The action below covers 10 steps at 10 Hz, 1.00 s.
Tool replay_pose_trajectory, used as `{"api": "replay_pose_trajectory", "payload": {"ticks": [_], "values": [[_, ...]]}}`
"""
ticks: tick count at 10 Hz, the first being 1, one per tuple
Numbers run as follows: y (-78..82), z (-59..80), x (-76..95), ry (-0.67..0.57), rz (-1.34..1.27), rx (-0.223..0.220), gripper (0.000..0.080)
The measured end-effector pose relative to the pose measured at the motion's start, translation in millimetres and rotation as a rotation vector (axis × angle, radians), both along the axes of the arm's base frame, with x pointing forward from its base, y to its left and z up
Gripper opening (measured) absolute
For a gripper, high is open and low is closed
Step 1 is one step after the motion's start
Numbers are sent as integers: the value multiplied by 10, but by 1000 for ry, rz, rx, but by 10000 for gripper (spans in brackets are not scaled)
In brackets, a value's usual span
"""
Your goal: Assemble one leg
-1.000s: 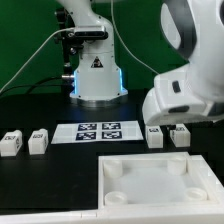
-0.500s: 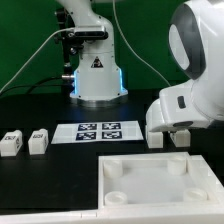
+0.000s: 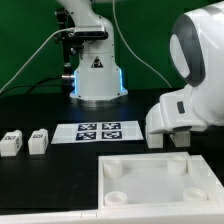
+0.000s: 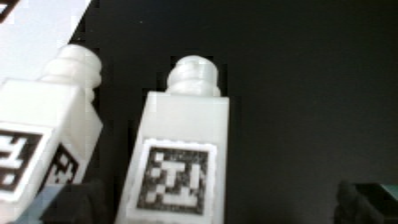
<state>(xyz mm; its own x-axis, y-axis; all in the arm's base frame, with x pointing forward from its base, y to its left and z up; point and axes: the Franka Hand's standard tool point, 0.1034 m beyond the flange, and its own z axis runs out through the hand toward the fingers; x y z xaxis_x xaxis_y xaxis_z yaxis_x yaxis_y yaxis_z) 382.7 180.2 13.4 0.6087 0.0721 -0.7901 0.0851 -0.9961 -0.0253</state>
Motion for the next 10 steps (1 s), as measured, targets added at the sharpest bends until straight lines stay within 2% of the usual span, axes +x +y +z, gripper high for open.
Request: {"api": "replay_pose_trajectory", "payload": {"ticks": [3,4,5,6,7,10], "values": [[3,-42,7,19,-4,-6,649],[3,-43,3,20,-4,-6,509],[2,-44,2,20,-4,-7,509],[2,-44,2,20,-4,-7,369],[2,-44,1,20,-4,-7,290],[2,-44,0,20,-4,-7,290]]}}
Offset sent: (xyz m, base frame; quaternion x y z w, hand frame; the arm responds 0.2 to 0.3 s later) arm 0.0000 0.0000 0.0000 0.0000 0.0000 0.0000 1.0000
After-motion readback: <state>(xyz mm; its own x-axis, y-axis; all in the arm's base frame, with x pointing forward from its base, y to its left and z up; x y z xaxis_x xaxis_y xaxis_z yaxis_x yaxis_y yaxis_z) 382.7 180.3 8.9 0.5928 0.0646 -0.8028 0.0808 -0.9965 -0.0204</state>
